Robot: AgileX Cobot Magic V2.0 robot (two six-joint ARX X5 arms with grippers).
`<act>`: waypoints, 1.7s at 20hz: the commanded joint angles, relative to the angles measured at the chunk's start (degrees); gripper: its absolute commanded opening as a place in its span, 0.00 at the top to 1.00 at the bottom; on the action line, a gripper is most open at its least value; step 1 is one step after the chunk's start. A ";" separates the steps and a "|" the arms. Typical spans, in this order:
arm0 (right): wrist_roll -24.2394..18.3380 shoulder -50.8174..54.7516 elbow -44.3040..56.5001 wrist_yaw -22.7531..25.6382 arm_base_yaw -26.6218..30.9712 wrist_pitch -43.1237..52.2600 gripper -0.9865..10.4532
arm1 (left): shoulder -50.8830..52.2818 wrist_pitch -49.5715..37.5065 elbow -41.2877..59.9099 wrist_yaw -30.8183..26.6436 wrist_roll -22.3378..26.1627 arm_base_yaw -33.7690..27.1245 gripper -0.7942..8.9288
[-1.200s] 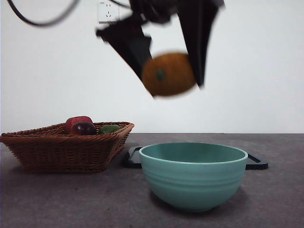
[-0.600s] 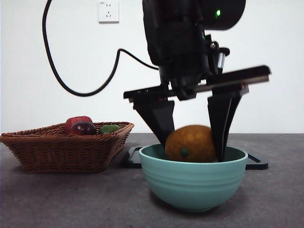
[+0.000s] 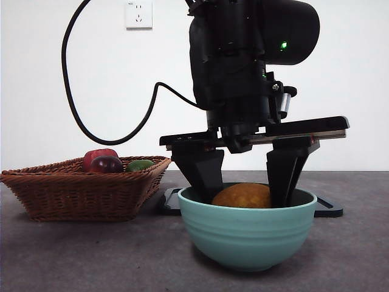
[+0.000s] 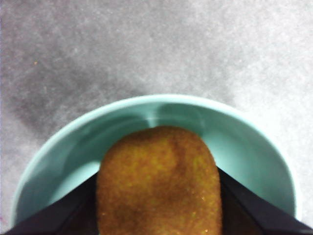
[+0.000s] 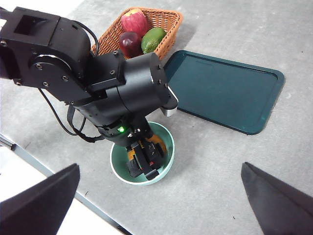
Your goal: Pick up the wifruite, put it on the bowl, pick up the plate, put it on desk
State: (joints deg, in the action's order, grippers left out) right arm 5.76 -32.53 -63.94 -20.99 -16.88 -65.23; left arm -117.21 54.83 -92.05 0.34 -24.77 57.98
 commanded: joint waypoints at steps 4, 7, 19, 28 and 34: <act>-0.46 -0.17 -1.09 -0.02 -0.28 0.44 0.43 | -1.03 0.35 -0.87 0.09 -0.17 0.55 0.57; -0.44 -0.17 -1.09 -0.02 -0.28 0.44 0.43 | -1.03 1.18 -0.87 0.09 0.11 0.55 0.44; -0.44 -0.17 -1.09 -0.02 -0.28 0.52 0.43 | 7.56 7.69 -3.45 0.00 8.33 0.59 0.44; -0.39 -0.17 -1.09 -0.17 -0.28 2.62 0.43 | 34.77 12.33 -3.45 -0.04 15.67 0.66 0.44; -0.39 -0.17 -1.09 -0.17 -0.28 2.58 0.43 | 53.13 18.93 -3.45 -0.85 17.25 0.66 0.36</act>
State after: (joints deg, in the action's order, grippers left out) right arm 5.76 -32.53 -63.94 -21.02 -16.88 -63.18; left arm -63.46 74.06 -94.13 -0.23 -8.36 58.00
